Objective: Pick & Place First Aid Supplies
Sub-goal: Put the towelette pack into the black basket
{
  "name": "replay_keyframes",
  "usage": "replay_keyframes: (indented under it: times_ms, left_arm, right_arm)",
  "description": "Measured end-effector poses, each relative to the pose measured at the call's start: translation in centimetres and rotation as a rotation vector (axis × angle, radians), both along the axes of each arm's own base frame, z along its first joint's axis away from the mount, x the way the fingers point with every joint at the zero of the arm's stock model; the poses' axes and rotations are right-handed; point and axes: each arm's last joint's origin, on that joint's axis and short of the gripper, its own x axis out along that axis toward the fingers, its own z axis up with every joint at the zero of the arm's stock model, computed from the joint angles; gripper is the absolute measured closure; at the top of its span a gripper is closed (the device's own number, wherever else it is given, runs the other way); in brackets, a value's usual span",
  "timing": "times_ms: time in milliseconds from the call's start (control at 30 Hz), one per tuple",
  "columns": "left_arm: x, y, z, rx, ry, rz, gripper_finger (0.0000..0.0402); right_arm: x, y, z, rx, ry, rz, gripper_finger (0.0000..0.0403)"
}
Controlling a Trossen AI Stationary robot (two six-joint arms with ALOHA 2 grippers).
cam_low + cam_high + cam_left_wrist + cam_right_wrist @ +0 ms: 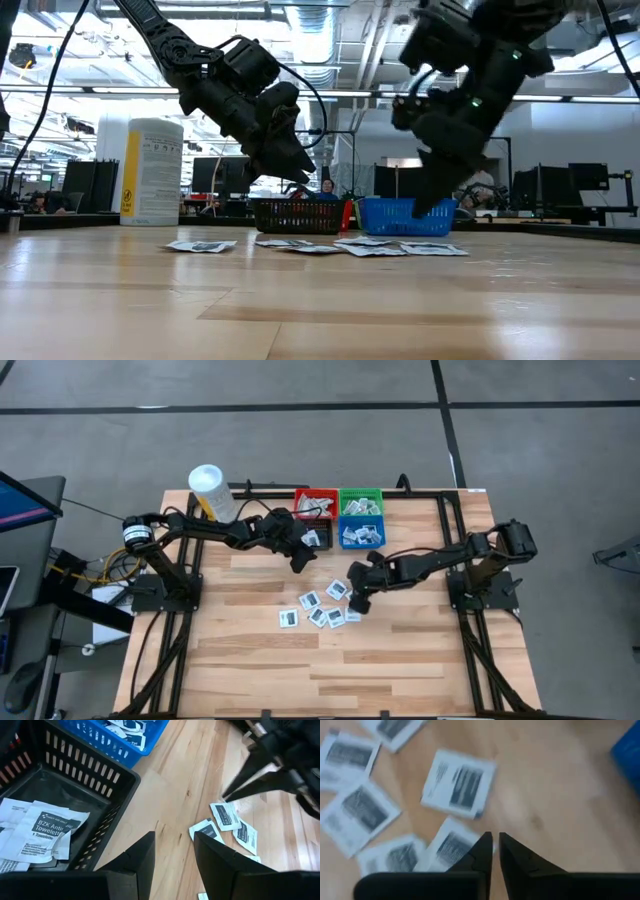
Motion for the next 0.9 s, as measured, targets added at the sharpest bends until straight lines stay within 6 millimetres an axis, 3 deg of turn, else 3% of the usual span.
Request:
replay_keyframes:
  times_ms: [200,567,733,900]
  left_arm:
    - [0.0,0.0,0.0,0.0,0.0,-0.001,0.0266]
    - [0.0,0.0,0.0,0.0,0.0,-0.001,0.0266]
    - [0.0,0.0,0.0,0.0,0.0,0.0,0.0266]
    - [0.0,0.0,0.0,0.0,0.0,-0.001,0.0266]
  right_arm:
    - [-0.9,0.7,-1.4,0.101,-0.002,0.024,0.0339]
    - [-2.6,0.7,-3.5,0.083,-0.004,-0.036,0.0242]
    - [-3.4,0.5,-4.1,0.1,-0.006,-0.088,0.0242]
    - [-3.7,0.5,-4.4,0.11,0.016,-0.084,0.0292]
